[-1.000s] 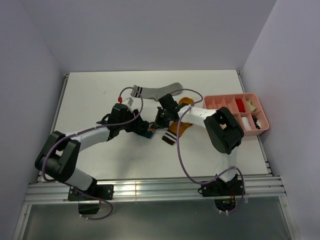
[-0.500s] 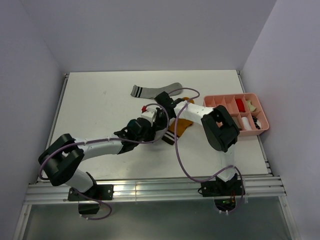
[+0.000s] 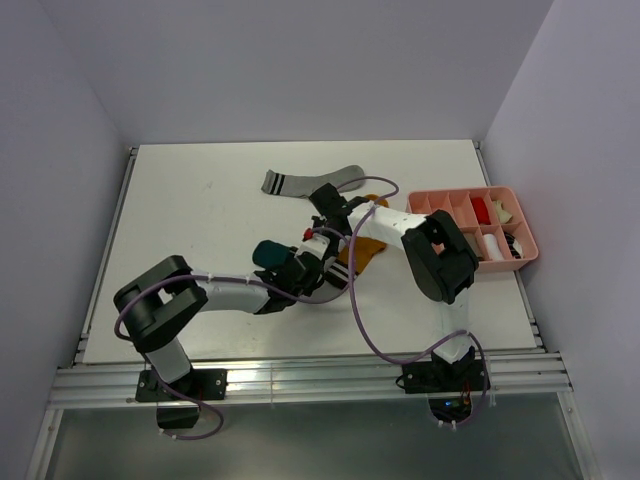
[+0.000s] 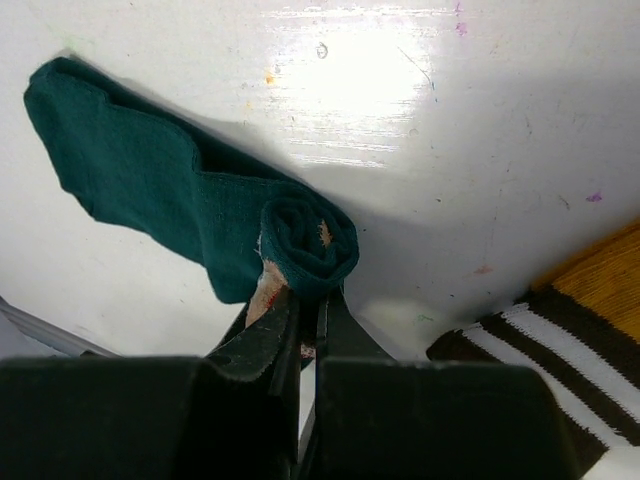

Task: Roll the socks
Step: Roll the sock at the center of the board.

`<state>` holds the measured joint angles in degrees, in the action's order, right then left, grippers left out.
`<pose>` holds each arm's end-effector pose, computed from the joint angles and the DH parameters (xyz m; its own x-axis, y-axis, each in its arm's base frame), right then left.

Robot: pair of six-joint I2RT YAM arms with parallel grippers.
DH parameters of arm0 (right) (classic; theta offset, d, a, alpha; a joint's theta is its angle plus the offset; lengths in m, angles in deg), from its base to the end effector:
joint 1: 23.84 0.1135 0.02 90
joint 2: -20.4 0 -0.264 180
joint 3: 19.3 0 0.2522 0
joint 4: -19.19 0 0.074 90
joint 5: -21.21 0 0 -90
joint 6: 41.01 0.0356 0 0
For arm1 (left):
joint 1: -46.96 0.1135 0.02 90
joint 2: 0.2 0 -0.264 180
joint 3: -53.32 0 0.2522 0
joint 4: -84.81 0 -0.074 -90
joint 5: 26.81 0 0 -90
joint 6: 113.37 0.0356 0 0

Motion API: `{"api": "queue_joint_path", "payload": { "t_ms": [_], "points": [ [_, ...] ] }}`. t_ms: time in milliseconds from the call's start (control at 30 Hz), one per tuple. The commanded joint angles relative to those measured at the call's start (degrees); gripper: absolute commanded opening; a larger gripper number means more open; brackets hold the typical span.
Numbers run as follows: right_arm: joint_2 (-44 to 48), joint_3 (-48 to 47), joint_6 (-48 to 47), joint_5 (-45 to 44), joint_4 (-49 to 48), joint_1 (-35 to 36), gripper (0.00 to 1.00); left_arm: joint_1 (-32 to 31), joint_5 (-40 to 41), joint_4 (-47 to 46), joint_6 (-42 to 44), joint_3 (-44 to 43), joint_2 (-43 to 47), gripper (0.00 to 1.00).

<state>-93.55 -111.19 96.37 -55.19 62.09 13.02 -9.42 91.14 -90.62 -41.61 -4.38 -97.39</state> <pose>0.3205 0.2508 0.1617 -0.9785 0.1603 -0.1298 0.0847 0.8861 0.4557 0.1930 -0.2601 0.1417 -0.5376 0.3091 -0.7845 0.4010 0.9122 0.0846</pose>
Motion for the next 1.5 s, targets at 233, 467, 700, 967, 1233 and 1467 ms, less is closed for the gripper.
{"api": "queue_joint_path", "payload": {
  "t_ms": [233, 467, 700, 967, 1233, 1467],
  "points": [
    [-2.77, -0.89, -1.58, 0.54, 3.02, 0.40, 0.00, -3.12, 9.14, 0.40, 0.49, -3.17, -0.11, 0.55],
    [-2.77, -0.18, -1.50, 2.04, 2.23, -0.30, 0.00, -4.09, 11.08, 0.93, 1.71, -3.69, 5.16, 0.58],
    [-2.86, -0.10, -1.76, 2.92, 2.06, -0.83, 0.00, -5.41, 10.55, 1.36, 2.68, -4.22, 4.55, 0.49],
    [-3.38, 0.52, -1.32, 4.23, 1.53, -0.91, 0.00, -5.41, 9.76, 3.21, 1.10, -4.22, 0.69, 0.46],
    [-3.56, 0.61, -1.23, 4.50, 1.53, -0.91, 0.00, -5.32, 9.49, 6.11, -1.62, -4.74, -2.92, 0.38],
    [-3.56, 0.96, -0.97, 5.03, 1.18, -0.91, 0.00, -4.79, 10.46, 11.38, -5.75, -5.72, -6.08, 0.47]
  ]
}}
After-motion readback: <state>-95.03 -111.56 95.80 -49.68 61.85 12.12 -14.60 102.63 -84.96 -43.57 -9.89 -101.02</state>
